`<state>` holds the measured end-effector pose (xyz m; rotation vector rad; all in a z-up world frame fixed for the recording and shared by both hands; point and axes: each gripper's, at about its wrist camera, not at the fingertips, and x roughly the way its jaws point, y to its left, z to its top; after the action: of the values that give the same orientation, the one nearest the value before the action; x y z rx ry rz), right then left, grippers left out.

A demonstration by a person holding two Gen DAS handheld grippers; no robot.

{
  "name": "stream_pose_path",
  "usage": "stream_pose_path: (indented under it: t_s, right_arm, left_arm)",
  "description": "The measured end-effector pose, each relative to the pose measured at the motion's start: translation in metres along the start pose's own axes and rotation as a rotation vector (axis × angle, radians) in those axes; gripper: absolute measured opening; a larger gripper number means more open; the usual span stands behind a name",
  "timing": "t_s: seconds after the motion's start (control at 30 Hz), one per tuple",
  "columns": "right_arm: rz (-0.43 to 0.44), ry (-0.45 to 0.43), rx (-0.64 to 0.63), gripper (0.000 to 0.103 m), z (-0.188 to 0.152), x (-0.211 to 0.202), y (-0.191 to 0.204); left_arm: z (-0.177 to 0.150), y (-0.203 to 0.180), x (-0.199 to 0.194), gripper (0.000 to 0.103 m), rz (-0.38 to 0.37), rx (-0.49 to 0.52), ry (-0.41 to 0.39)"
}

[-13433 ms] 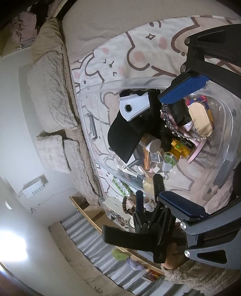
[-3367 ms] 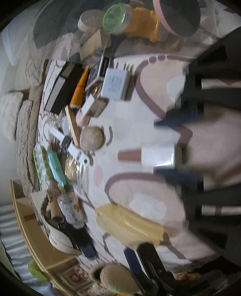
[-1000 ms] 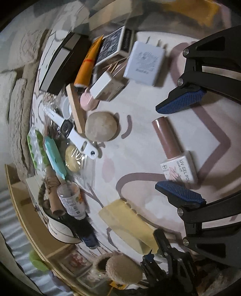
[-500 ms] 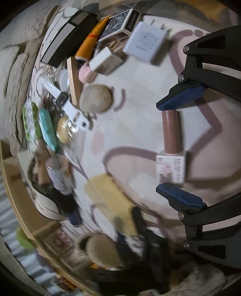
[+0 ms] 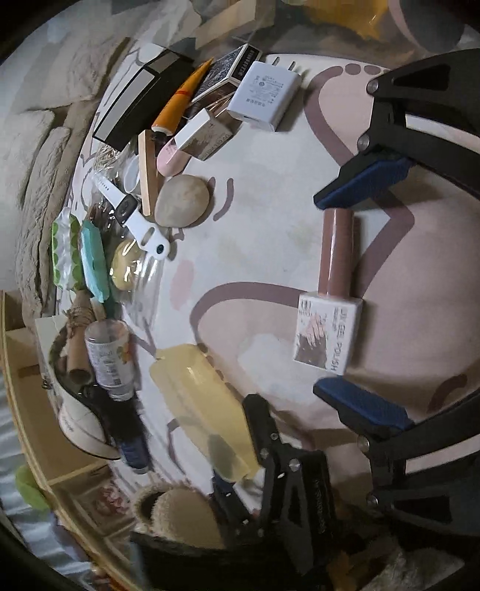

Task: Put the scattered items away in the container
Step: 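Grasp the UV gel polish box and pink tube together with the right gripper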

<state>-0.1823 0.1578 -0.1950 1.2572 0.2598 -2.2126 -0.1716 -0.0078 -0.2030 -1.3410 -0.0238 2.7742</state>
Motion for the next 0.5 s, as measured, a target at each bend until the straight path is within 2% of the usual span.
stream_pose_path:
  t_s: [0.07, 0.13, 0.27, 0.37, 0.5]
  right_arm:
    - [-0.024, 0.005, 0.002, 0.097, 0.000, 0.004, 0.003]
    - [-0.050, 0.013, 0.027, 0.103, 0.000, 0.010, 0.002]
    - [-0.038, 0.015, 0.127, 0.103, -0.002, 0.013, -0.006]
    - [-0.033, 0.020, 0.184, 0.103, -0.003, 0.014, -0.012]
    - [-0.084, 0.022, 0.153, 0.103, -0.005, 0.014, -0.004]
  left_arm:
    - [0.000, 0.001, 0.001, 0.080, -0.003, -0.004, 0.006]
    - [0.000, 0.002, 0.001, 0.080, -0.006, -0.010, 0.009]
    - [-0.001, 0.004, 0.003, 0.095, -0.005, -0.023, 0.015]
    - [-0.001, 0.005, 0.004, 0.097, 0.000, -0.031, 0.019]
    - [-0.003, 0.004, 0.006, 0.102, 0.004, -0.027, 0.026]
